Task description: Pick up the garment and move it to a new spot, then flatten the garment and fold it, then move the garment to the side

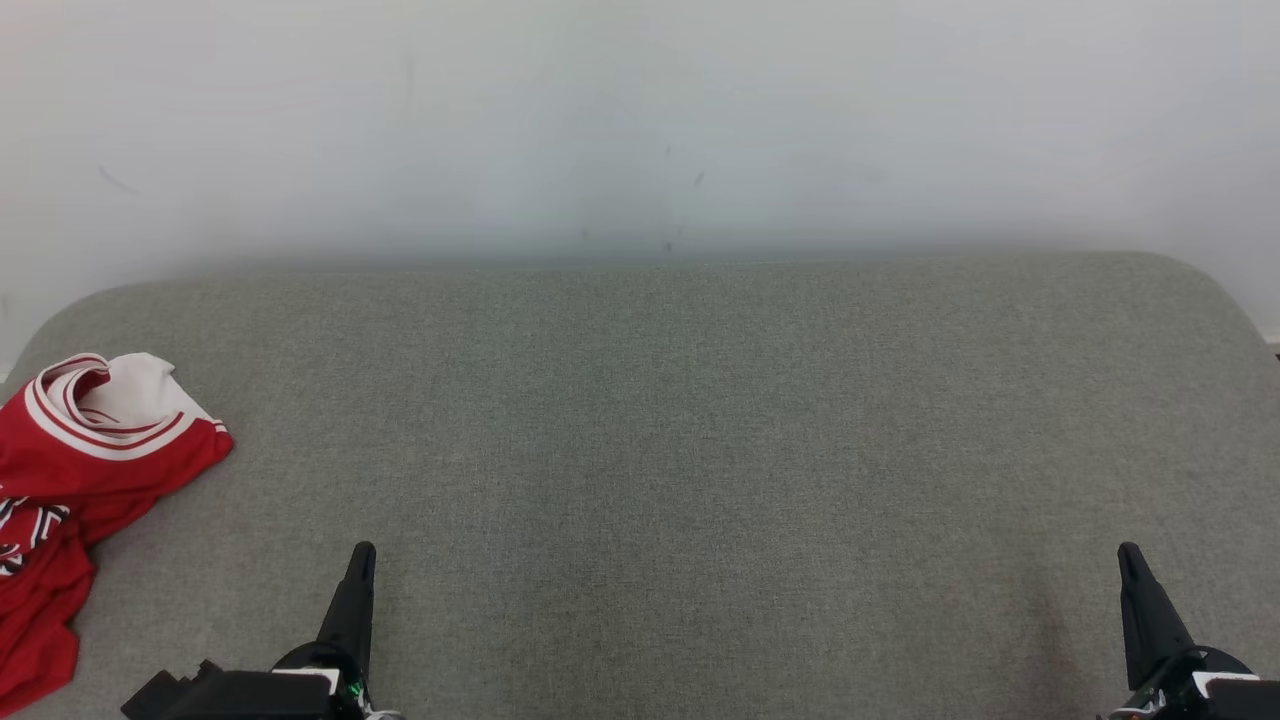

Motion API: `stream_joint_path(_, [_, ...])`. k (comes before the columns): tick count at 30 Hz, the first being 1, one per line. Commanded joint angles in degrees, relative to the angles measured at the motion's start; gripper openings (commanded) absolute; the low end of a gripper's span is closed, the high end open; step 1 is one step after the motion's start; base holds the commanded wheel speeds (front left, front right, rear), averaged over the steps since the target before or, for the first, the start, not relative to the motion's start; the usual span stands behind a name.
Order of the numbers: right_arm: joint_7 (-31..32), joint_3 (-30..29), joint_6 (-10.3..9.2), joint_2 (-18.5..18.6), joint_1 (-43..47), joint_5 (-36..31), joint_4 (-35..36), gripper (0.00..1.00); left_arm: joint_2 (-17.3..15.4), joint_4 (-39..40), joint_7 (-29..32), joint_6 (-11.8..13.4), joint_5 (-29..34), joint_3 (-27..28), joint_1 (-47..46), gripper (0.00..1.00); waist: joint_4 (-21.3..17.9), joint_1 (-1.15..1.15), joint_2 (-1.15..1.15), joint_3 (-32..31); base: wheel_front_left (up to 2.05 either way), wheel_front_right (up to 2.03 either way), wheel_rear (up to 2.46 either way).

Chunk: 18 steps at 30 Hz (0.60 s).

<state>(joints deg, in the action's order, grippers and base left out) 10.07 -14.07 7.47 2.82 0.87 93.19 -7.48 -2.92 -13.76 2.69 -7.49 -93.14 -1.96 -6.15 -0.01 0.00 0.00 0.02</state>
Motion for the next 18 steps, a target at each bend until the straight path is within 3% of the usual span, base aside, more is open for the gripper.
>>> stream_joint_path(1, [0.07,-0.04,0.05,0.13,-0.37,-0.02,0.14,0.00,0.09,0.12,0.10,-0.08,-0.39,0.04,-0.43,0.00,0.00,0.00,0.00,0.00,0.00,0.00,0.00])
stream_joint_path(18, [0.07,-0.04,0.05,0.13,-0.37,-0.02,0.14,0.00,0.09,0.12,0.10,-0.08,-0.39,0.04,-0.43,0.00,0.00,0.00,0.00,0.00,0.00,0.00,0.00])
